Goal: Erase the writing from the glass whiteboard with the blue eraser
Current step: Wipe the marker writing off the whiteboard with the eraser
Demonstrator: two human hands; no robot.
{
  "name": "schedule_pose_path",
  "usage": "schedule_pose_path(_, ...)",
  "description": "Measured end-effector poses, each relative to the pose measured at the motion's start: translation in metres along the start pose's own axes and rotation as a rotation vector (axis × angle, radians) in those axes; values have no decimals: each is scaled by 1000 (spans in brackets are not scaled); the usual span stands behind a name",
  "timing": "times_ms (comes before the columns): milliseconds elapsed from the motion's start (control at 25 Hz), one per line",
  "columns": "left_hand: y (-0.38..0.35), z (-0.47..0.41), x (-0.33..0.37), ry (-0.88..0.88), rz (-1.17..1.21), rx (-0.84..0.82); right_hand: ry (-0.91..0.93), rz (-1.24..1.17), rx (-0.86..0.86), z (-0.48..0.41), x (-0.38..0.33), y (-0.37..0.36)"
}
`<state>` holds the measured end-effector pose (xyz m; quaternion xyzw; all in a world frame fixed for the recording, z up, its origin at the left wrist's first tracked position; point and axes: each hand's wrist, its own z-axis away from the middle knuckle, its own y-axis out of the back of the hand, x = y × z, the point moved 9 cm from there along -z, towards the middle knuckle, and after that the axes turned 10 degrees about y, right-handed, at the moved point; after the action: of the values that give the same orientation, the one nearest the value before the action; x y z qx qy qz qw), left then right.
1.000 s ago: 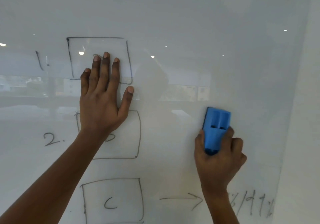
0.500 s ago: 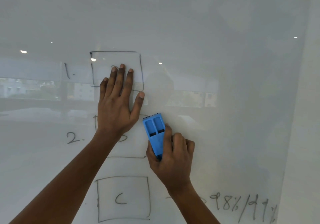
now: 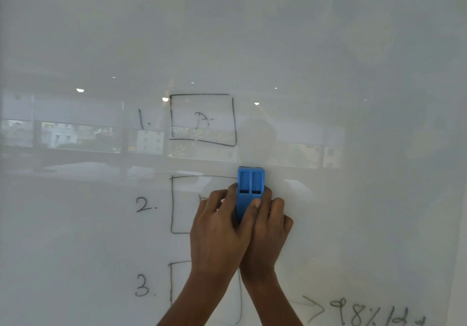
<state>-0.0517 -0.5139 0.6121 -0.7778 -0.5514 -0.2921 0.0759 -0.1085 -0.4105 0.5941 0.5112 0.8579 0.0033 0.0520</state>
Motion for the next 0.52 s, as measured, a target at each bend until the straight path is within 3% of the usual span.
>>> schedule_pose_path(200, -16, -10, 11, 162, -157, -218, 86, -72, 15, 2, 2, 6)
schedule_pose_path(520, -17, -18, 11, 245, -180, -174, 470, -257, -220, -14, 21, 20)
